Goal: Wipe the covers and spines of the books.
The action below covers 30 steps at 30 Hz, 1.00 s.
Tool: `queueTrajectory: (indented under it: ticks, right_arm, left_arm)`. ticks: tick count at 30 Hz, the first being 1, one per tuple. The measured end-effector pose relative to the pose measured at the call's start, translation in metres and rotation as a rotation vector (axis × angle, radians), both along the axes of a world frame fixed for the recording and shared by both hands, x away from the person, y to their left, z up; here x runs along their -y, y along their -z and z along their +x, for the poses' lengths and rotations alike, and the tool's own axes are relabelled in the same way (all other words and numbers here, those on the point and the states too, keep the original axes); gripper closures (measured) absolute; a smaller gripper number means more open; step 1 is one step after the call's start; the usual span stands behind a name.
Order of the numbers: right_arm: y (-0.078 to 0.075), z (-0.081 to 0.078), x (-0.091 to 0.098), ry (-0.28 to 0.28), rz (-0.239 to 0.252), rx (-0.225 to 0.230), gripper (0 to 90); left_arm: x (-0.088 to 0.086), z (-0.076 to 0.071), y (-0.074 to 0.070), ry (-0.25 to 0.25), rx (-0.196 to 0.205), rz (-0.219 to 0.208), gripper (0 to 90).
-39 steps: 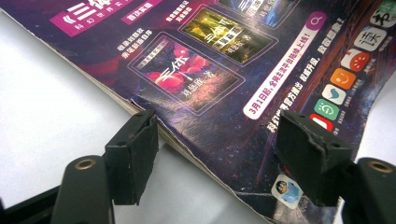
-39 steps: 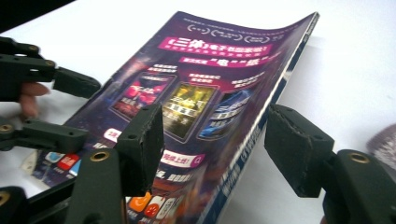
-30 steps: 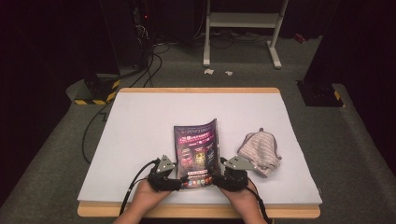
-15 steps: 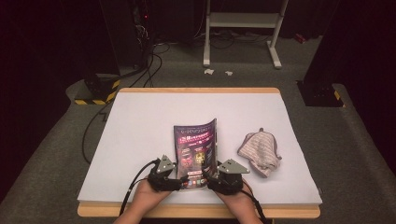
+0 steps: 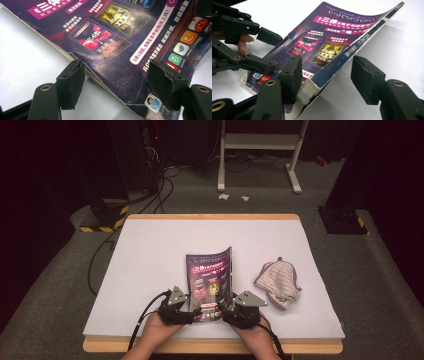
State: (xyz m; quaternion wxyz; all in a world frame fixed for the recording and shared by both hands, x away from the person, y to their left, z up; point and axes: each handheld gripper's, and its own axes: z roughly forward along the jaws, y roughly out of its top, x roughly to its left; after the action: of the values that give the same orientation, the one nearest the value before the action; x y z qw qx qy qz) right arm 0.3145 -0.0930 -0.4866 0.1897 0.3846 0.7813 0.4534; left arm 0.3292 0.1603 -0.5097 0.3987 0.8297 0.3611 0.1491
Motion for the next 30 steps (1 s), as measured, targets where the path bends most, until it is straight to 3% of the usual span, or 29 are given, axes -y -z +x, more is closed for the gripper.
queueTrajectory:
  ticks: [15, 19, 25, 30]
  right_arm:
    - [0.001, 0.000, 0.000, 0.005, -0.005, 0.001, 46.7]
    - [0.000, 0.003, 0.005, 0.018, -0.011, 0.009, 51.9]
    - [0.002, 0.012, 0.018, 0.059, 0.016, -0.018, 60.4]
    - [0.004, 0.015, 0.022, 0.085, 0.010, -0.022, 65.7]
  left_arm:
    - [0.001, 0.000, -0.001, 0.004, -0.003, -0.015, 30.6]
    - [0.003, -0.001, -0.001, 0.020, -0.004, -0.019, 31.7]
    - [0.005, -0.001, -0.001, 0.037, -0.002, -0.018, 32.8]
    - [0.004, -0.001, -0.001, 0.047, -0.003, -0.026, 34.3]
